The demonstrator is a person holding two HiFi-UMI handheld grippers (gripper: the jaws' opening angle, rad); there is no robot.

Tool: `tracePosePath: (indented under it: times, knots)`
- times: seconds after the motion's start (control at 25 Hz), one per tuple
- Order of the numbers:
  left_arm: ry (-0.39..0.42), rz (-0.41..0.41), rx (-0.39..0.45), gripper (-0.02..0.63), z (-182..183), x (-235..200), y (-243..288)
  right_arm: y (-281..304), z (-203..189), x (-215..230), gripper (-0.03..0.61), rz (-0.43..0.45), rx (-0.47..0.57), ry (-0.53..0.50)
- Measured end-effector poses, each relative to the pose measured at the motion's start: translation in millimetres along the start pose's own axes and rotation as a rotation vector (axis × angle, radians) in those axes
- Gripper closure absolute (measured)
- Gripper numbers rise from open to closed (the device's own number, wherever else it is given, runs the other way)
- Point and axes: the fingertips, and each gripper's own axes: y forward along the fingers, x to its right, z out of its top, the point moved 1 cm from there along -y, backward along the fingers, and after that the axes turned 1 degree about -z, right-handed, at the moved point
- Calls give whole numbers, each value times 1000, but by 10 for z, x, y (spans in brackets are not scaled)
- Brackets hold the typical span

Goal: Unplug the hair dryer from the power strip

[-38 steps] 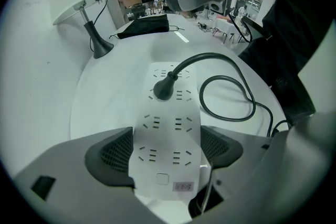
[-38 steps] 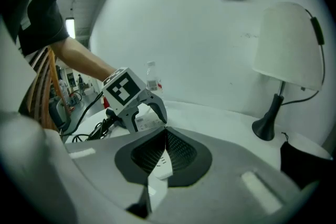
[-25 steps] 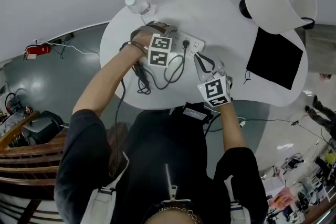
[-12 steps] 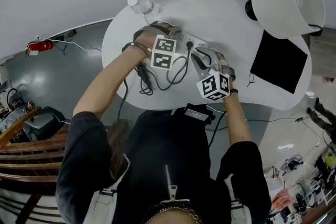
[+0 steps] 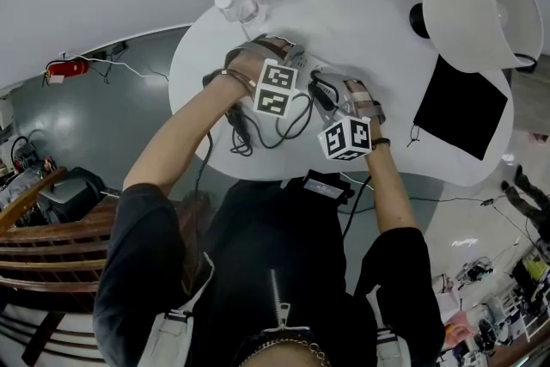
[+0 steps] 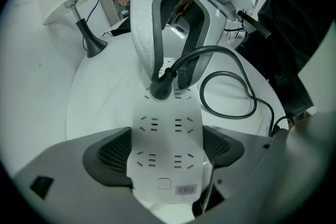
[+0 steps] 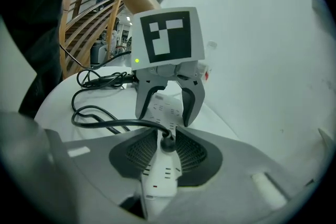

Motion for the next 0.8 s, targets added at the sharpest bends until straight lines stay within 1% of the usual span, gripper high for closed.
tracePosePath:
  times: [0.08,0.16,0.24,0.36,0.4,0.48,0.56,0.68,0.8]
  knots:
    - [-1,0,2,213,6,-4,3,13,35,33,499,-9,12,-11]
    - [-1,-1,2,213,10,-6,7,20,49,68,518,-9,23,11]
    - [-1,-1,2,213,7,-5,10,17,58,123,520,7,45,103]
    - [0,0,1,213,-4,-4,9,17,83,240,522,27,78,283]
    - [0,0,1,213,-6,-5,9,19,86,269,522,30,84,327]
    - [1,1,2,213,-7,-7,9,23,85,301,522,30,87,377]
    - [0,1,3,213,-9,-4,9,28,88,305,523,28,75,388]
    - [0,1,3,213,-10,-1,13,30,101,295,525,24,57,365]
    - [2,1,1,213,1,-3,13,25,97,250,526,12,40,291]
